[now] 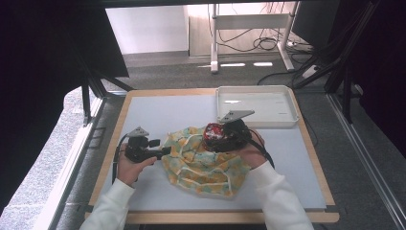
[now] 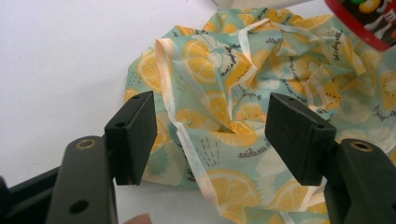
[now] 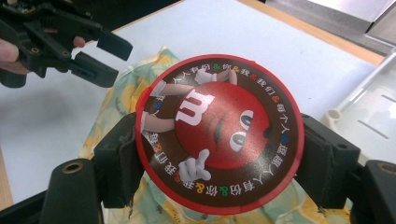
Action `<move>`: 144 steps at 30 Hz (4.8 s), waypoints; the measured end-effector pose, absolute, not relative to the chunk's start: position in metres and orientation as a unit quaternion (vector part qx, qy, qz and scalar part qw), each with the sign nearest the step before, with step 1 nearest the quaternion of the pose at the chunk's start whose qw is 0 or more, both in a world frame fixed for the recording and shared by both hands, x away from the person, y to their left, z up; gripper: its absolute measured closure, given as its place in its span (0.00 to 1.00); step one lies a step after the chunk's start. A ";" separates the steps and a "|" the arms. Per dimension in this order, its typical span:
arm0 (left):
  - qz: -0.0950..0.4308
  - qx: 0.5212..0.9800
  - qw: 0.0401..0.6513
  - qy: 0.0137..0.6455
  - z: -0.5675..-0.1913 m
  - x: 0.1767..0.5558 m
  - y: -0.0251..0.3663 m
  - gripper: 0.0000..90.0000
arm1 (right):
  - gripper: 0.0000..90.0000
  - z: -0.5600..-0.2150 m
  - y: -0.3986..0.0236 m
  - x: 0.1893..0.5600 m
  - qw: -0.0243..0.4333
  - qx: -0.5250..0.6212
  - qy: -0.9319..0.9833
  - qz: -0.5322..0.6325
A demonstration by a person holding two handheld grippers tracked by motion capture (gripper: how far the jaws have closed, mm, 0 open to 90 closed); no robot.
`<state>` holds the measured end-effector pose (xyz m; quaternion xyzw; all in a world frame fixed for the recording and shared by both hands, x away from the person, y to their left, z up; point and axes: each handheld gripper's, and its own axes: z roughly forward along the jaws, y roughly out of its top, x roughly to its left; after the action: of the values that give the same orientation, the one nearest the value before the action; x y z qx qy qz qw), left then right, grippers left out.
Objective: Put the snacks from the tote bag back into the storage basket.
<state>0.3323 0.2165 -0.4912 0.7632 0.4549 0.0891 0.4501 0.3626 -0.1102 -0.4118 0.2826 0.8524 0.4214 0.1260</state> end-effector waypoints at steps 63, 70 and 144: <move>0.081 0.770 0.437 0.458 -0.495 0.333 0.217 0.39 | 0.28 -0.405 -0.144 0.457 0.168 0.393 0.819 0.384; 0.080 0.772 0.434 0.458 -0.495 0.334 0.217 0.39 | 0.28 -0.404 -0.142 0.472 0.163 0.402 0.816 0.382; 0.076 0.774 0.430 0.458 -0.498 0.335 0.216 0.39 | 0.16 -0.477 -0.132 0.530 0.165 0.463 0.809 0.323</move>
<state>0.3349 0.2160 -0.4980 0.7744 0.4576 0.0759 0.4303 0.5302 -0.1316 -0.4767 0.4633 0.8087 0.3228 0.1647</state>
